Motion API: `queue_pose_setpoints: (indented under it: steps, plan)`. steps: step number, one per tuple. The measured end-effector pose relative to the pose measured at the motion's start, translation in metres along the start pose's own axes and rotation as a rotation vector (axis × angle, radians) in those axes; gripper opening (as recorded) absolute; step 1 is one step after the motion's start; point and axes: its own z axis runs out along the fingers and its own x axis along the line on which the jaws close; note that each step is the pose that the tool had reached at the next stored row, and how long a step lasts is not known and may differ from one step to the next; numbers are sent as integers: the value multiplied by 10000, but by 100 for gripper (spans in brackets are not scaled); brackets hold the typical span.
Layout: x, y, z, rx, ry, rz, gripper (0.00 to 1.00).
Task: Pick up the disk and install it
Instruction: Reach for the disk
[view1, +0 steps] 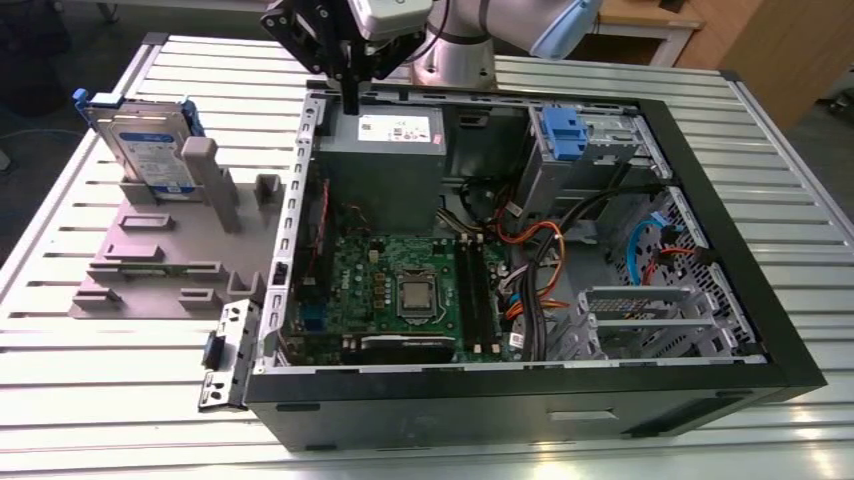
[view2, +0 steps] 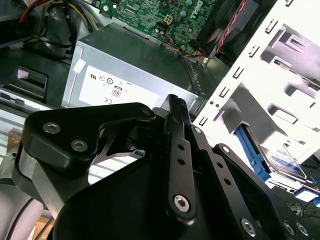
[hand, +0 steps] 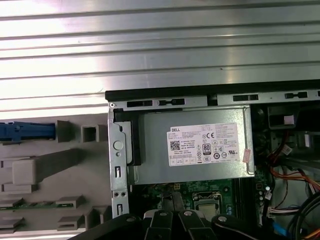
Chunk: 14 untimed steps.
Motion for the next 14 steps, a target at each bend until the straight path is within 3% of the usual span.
queue_pose_setpoints:
  steps: [14]
  plan:
    - [30,-2,3,0,2,1,11]
